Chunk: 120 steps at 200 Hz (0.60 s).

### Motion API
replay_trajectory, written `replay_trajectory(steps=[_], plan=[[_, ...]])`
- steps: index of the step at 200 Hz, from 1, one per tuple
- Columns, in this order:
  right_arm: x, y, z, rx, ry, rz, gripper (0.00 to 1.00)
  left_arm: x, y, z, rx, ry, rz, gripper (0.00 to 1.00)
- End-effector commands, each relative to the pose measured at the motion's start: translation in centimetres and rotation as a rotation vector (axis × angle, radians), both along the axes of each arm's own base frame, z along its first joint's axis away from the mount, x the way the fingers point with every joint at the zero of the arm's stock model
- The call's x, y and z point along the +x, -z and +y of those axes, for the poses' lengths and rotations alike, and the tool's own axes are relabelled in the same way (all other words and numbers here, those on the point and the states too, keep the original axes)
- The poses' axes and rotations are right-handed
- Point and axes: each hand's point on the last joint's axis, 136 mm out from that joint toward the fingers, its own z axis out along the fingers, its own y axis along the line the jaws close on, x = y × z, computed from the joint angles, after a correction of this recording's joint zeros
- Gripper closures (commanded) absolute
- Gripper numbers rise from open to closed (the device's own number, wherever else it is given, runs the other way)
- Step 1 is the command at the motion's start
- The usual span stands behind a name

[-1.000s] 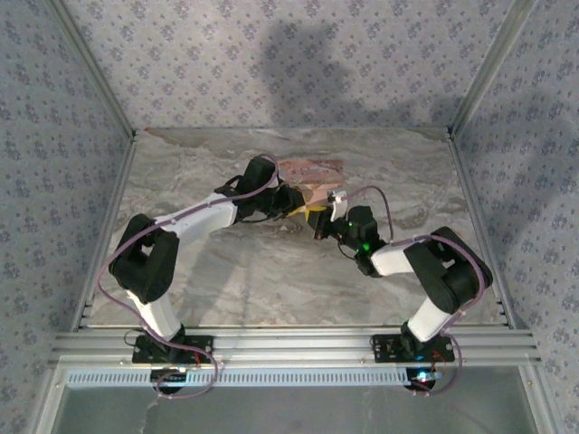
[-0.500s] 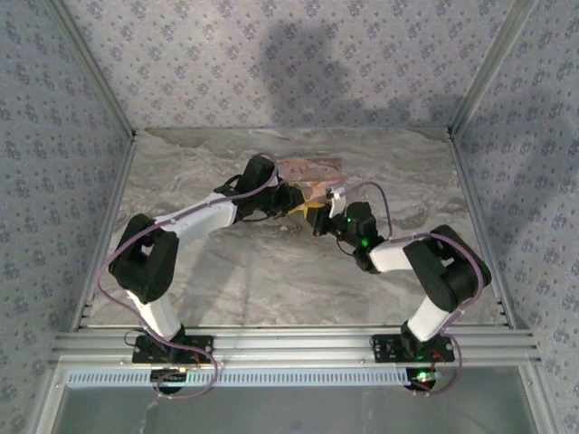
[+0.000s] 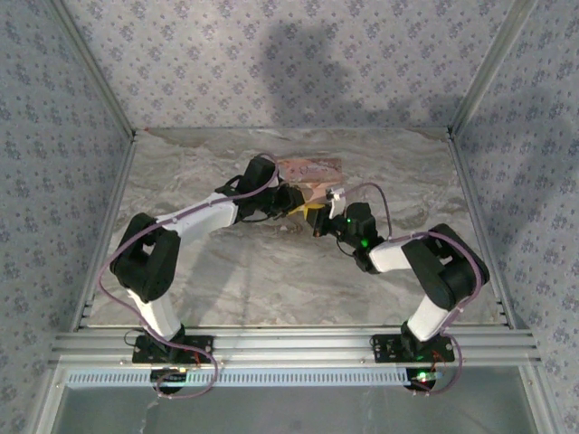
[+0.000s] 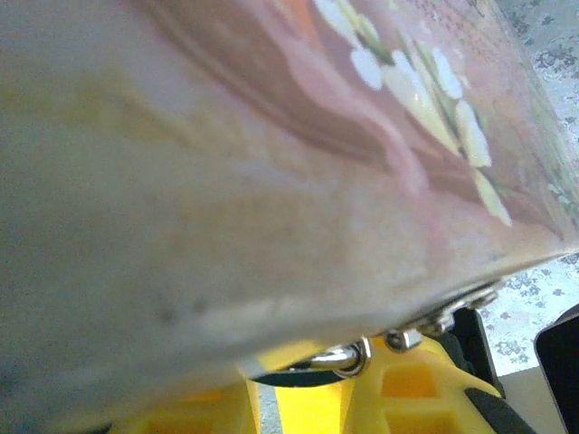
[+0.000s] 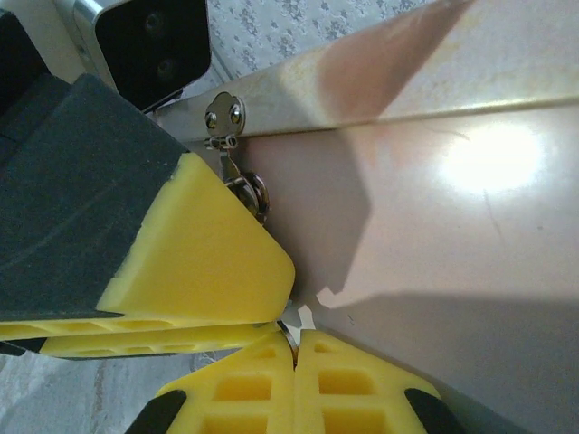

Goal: Unlock a padlock with a key

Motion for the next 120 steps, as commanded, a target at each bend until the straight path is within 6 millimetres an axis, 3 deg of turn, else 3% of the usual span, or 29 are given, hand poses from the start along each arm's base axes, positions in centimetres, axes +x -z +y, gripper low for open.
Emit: replay_trajectory(steps=[1,85,120], plan=[[0.8,-2.2,-0.1,0.063,0.019,-0.084,1.00,-2.8,0.4,-2.4,-0.036,0.142,0.035,0.89],[0.7,3.4,-0.6,0.112,0.086,0.086,1.00,-2.4,4.8,-2.2,0.016,0.139,0.064,0.84],[0.6,5.1,-1.2,0.117,0.127,0.138,1.00,-1.7,5.0,-1.8,0.014,0.125,0.049,0.73]])
